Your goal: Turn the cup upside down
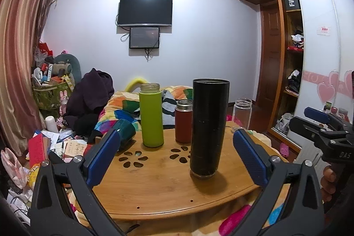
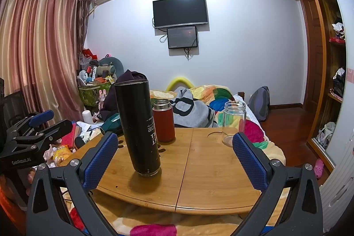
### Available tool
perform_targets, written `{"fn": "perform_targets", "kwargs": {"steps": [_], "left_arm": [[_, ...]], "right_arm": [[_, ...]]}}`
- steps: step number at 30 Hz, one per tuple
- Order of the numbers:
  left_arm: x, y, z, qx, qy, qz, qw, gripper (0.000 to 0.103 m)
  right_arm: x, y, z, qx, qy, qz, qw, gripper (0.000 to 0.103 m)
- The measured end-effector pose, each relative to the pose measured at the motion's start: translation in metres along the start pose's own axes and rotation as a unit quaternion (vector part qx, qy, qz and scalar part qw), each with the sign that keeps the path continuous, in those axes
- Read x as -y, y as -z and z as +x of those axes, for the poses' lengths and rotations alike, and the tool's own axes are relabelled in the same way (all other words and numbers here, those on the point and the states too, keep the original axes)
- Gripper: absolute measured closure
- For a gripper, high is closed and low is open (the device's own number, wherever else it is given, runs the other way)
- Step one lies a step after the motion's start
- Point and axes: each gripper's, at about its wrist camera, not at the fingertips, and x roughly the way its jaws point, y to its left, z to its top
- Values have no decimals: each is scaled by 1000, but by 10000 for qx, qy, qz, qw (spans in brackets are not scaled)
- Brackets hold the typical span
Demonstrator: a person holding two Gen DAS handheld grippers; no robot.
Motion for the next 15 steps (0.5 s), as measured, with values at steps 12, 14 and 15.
{"fn": "perform_targets", "kwargs": {"steps": [12,14,15], "left_arm": [[0,1,1,-60,46,3,10000,0],[0,1,1,-63,44,9,10000,0],[1,1,1,-61,40,6,10000,0]], "right_arm": [[0,-1,1,-17,-9,-16,10000,0],[0,-1,1,-19,-7,-13,10000,0],[1,-1,1,-17,-10,-13,10000,0]]}}
